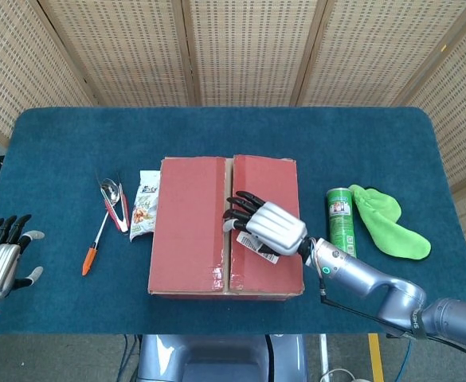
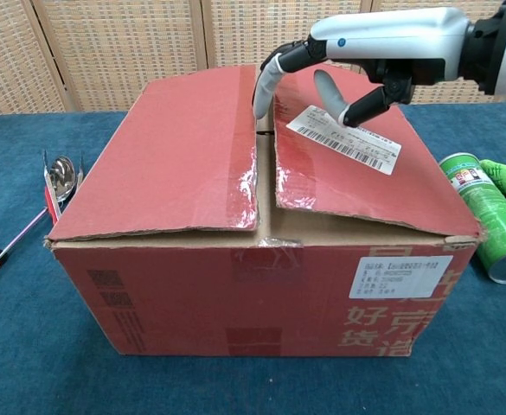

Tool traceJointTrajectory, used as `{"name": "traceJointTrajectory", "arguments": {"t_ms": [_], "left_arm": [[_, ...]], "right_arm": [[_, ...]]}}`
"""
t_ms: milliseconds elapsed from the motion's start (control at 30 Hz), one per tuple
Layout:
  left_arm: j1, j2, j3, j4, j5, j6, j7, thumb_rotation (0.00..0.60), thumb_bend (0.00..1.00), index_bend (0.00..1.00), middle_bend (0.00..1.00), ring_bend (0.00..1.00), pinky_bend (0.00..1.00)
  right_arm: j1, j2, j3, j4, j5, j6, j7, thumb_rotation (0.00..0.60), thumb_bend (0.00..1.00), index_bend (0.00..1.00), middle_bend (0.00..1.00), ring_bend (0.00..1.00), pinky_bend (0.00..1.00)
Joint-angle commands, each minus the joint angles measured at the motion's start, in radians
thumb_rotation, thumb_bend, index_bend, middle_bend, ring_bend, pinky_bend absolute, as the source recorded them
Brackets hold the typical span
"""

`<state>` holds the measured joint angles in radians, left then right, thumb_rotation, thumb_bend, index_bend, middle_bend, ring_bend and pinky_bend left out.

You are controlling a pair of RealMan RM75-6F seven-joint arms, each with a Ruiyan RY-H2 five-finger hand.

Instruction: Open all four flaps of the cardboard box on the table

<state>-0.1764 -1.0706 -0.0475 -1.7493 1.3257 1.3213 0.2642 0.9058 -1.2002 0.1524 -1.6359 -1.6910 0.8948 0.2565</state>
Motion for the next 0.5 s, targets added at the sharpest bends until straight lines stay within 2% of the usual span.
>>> {"name": "traceJointTrajectory", "arguments": {"t_ms": [33, 500], "left_arm": [[0.0, 0.0, 0.001, 0.001, -0.002, -0.001, -0.001, 0.6, 0.27, 0.3, 0.09, 0.03, 0.0], [-0.006, -0.003, 0.003, 0.0, -0.005, -0.009, -0.008, 0.6, 0.27, 0.3, 0.09, 0.03, 0.0]], "right_arm": [[0.005, -0.001, 0.0, 0.003, 0.007, -0.002, -0.006, 0.6, 1.0, 0.28, 0.23, 0.02, 0.0], [0.012, -0.011, -0.012, 0.02, 0.026, 0.014, -0.033, 0.6, 1.0, 0.39, 0.34, 0.03, 0.0]]}}
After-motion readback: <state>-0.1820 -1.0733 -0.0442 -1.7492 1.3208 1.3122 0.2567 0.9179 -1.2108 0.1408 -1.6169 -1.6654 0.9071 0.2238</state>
